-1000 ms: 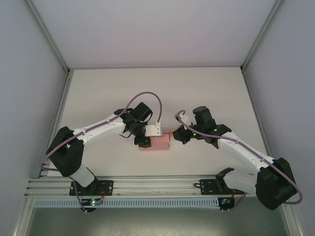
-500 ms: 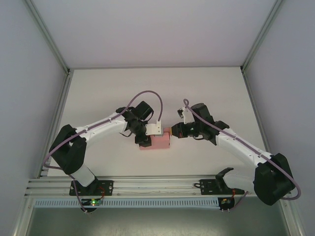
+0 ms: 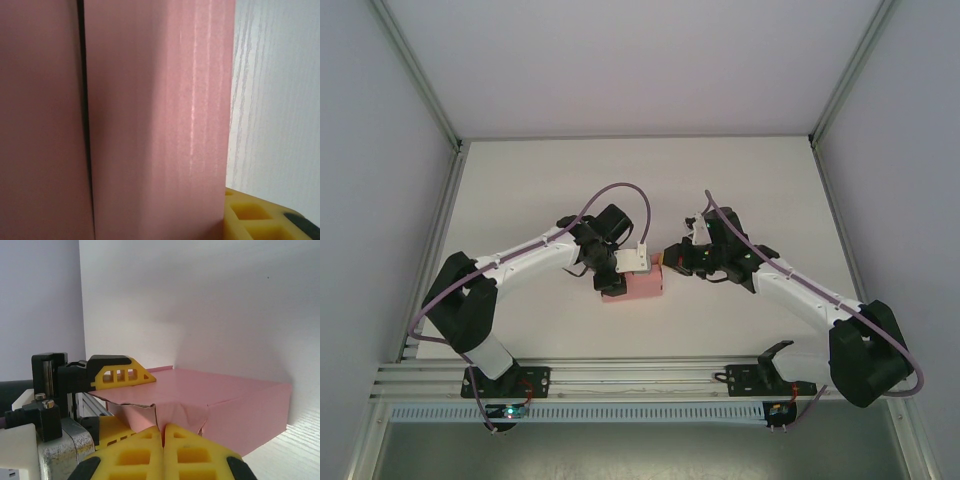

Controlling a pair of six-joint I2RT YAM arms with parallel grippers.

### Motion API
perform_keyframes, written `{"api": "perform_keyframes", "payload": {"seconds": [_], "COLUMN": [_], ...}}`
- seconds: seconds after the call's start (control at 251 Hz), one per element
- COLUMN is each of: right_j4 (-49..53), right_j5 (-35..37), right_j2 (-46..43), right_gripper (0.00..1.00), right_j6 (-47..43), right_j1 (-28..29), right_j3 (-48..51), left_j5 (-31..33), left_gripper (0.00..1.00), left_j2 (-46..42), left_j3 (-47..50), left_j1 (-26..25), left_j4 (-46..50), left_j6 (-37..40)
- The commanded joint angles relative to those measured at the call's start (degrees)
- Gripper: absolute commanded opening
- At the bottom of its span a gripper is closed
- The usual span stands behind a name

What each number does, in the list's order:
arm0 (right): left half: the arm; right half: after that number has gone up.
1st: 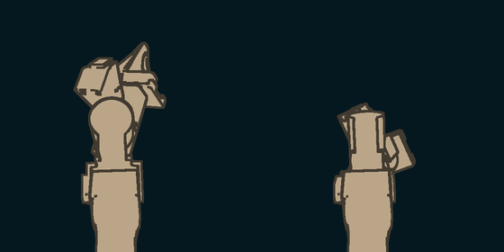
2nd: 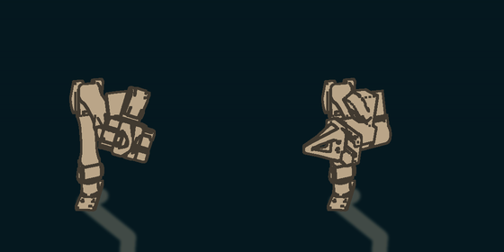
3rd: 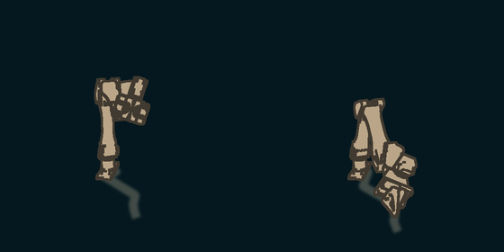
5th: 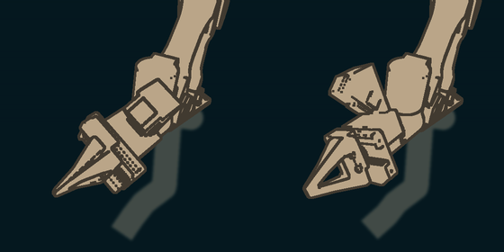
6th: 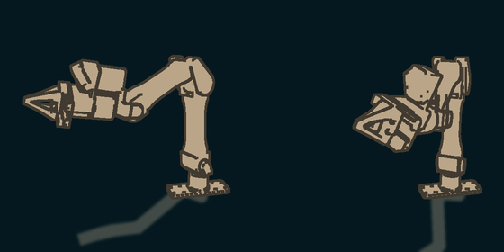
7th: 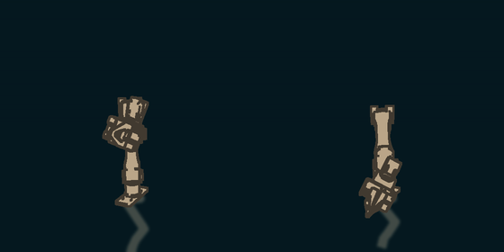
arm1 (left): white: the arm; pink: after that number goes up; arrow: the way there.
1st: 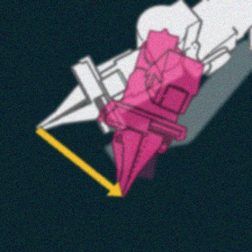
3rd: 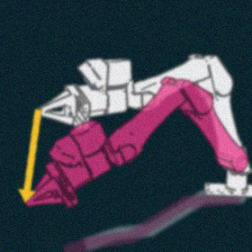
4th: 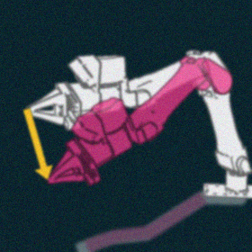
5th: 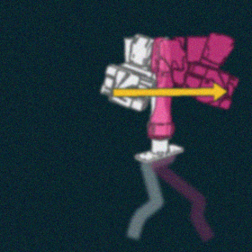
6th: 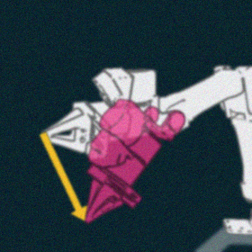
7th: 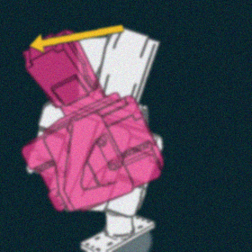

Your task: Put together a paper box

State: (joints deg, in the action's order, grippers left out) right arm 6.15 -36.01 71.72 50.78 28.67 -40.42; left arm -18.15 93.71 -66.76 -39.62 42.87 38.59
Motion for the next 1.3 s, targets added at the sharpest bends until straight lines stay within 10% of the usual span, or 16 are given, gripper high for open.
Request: {"api": "perform_keyframes", "payload": {"seconds": [0.0, 0.842, 1.046, 1.297], "right_j4": [-3.25, -12.48, -12.72, -10.03], "right_j5": [-3.01, 23.79, 29.63, 36.16], "right_j2": [-2.14, -13.07, -14.06, -14.95], "right_gripper": [0.0, 0.0, 0.0, 0.0], "right_j6": [-6.03, -34.11, -30.83, -25.39], "right_j1": [2.31, 14.39, 15.35, 17.45], "right_j3": [0.49, 19.55, 19.28, 16.71], "left_j5": [0.84, 1.63, 0.57, 0.53], "left_gripper": [0.45, 0.49, 0.6, 1.0], "left_j2": [2.91, 2.44, 1.41, -1.21], "left_j3": [0.14, -1.35, -2.59, -4.76], "left_j1": [-0.37, -0.3, -0.32, -0.33], "left_j4": [0.35, -2.07, -3.51, -5.17], "left_j6": [0.59, -1.73, -3.22, -5.71]}}
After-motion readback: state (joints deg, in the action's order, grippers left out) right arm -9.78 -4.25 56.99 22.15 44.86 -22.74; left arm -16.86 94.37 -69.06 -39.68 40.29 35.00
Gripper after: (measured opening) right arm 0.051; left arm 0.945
